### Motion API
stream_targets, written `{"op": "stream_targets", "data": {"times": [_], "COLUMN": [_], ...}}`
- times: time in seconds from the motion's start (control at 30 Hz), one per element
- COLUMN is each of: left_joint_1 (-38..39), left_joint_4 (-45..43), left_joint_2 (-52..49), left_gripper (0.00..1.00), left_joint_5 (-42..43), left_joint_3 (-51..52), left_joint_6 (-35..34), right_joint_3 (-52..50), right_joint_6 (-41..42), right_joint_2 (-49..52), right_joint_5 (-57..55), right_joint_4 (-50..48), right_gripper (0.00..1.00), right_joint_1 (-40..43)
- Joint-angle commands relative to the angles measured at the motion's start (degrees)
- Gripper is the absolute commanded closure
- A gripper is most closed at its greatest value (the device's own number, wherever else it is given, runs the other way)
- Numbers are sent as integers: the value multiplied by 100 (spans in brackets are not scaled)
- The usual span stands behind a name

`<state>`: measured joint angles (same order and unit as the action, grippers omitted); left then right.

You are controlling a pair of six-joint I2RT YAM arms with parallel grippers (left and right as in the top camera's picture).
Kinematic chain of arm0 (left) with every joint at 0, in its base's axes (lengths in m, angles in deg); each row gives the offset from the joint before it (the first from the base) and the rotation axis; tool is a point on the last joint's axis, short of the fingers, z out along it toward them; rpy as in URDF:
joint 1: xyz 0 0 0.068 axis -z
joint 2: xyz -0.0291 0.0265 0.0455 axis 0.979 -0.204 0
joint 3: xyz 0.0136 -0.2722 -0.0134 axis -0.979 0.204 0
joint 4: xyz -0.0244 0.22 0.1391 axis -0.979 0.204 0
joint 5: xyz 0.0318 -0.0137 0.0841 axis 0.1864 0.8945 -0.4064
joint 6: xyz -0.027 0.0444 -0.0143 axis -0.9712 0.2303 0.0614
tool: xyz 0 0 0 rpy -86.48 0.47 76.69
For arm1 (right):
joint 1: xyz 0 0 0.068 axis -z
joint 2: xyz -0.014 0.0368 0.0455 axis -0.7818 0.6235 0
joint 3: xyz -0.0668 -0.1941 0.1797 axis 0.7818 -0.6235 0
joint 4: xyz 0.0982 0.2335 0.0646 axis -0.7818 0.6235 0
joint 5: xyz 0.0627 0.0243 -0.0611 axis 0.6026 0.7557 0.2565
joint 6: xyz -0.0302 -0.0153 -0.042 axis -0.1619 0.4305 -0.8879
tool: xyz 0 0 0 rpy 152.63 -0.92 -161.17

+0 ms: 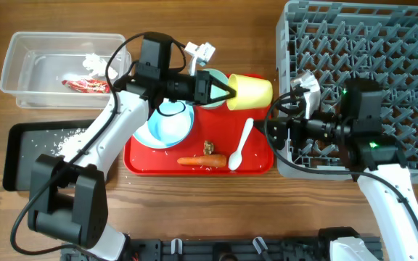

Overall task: Sort waste into correct bins and load items into the dishwasher rack
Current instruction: 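Grasp the yellow cup with the left gripper and lift it, then hand the yellow cup from the left gripper to the right gripper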

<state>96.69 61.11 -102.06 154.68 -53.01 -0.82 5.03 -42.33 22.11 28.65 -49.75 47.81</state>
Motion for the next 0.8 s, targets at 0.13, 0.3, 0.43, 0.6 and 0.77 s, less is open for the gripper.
{"op": "stream_targets", "data": {"times": [0.13,0.3,0.43,0.6,0.77], "left_joint_1": [17,17,70,264,308], "left_joint_4": [4,0,-2,-7,-9], "left_joint_2": [52,52,52,52,52], "left_gripper": [96,96,96,96,96], "left_joint_5": [975,1209,1307,1305,1305], "left_joint_3": [-37,-37,-37,-37,-37], "left_joint_6": [-52,-52,-50,-50,-52], "right_joint_3": [133,133,133,133,133], "right_joint_6": [-273,-636,-885,-1003,-994], "right_joint_2": [31,70,175,348,345], "right_joint_5": [645,817,1482,1550,1589], "right_joint_4": [-944,-960,-977,-979,-1078], "right_gripper": [0,0,2,5,7], "right_joint_1": [-20,-20,-20,-20,-17]}}
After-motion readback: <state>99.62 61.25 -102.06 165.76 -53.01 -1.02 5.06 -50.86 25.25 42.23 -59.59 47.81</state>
